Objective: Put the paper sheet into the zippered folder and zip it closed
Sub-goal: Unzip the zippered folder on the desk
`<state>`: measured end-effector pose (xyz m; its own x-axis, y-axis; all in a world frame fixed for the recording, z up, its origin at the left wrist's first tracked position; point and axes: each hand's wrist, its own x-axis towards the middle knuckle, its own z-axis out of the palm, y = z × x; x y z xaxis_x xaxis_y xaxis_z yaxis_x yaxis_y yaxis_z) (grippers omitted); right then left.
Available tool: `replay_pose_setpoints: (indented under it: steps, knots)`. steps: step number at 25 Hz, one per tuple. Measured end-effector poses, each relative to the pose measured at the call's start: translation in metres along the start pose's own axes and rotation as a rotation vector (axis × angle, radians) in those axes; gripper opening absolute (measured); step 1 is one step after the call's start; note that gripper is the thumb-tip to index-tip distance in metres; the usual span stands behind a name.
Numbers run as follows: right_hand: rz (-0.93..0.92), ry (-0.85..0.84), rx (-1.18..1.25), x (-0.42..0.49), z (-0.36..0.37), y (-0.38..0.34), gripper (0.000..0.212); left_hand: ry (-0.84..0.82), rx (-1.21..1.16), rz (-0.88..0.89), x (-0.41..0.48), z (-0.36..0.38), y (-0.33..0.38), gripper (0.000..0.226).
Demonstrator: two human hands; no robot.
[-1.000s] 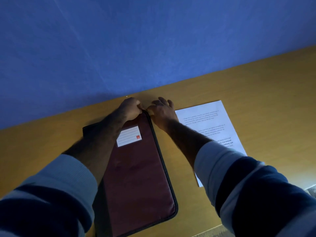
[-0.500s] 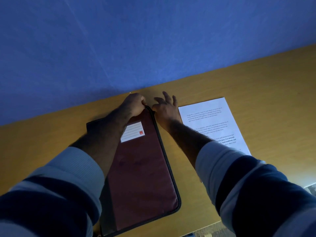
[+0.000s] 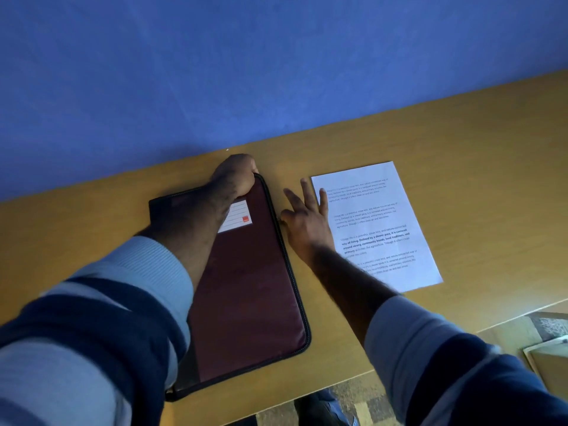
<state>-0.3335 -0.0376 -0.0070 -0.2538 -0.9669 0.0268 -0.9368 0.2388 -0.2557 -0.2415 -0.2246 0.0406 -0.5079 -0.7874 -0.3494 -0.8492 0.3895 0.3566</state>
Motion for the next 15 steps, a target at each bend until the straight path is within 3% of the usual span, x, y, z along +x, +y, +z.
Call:
replay_pose_setpoints:
  steps: [9,15]
  knots:
    - [0.018,-0.049,-0.017,-0.049,-0.005,-0.003,0.025,0.178,0.159,0.027,-0.024,0.016,0.012,0.035]
    - [-0.014,-0.07,-0.046,-0.043,-0.009,-0.002,0.02,0.201,0.104,0.068,-0.153,0.1,0.002,0.071]
